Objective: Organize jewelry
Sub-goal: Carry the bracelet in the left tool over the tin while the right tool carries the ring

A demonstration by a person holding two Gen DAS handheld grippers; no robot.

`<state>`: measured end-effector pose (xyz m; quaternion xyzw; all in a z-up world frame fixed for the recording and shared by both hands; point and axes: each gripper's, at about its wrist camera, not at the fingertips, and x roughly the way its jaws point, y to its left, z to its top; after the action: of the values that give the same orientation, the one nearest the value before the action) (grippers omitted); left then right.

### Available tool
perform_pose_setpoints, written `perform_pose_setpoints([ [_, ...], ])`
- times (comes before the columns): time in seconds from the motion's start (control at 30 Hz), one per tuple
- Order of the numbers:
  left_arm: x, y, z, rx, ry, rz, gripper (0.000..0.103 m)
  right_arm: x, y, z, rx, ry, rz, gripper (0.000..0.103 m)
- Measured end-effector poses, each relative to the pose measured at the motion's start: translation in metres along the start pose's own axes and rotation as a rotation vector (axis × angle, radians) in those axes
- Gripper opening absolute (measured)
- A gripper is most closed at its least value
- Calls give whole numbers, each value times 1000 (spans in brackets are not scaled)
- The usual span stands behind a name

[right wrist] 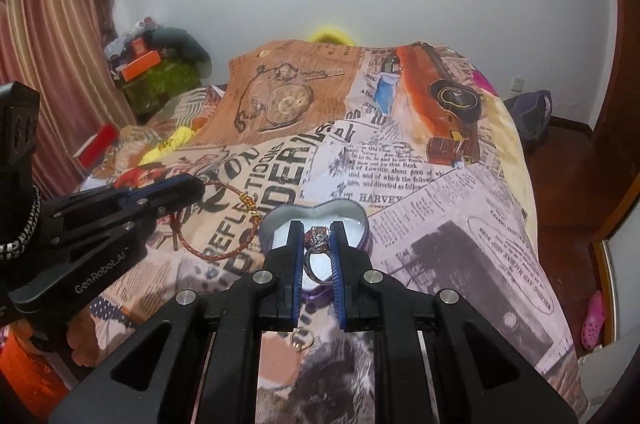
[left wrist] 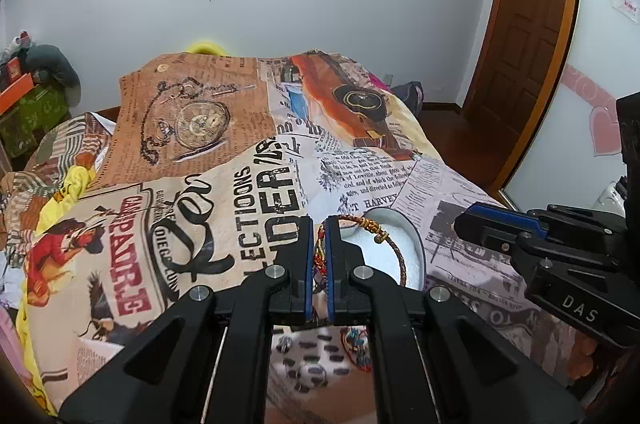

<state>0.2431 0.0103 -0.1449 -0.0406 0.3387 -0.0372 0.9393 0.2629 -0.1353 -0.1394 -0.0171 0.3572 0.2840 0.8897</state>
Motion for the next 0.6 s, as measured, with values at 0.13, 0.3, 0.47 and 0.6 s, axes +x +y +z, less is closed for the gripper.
perform_pose_setpoints([
  [0.13,16,-2,3,13,21,-3,3,9,-6,3,11,7,5,11],
  [0.3,34,-6,3,30,54,-5,3,21,-10,4,16,27,14,11],
  [0.47,48,-8,1,31,88,-9,3,32,-10,4,10,46,21,11],
  [0.6,57,-7,0,28,112,-15,3,42,-11,4,14,73,23,11],
])
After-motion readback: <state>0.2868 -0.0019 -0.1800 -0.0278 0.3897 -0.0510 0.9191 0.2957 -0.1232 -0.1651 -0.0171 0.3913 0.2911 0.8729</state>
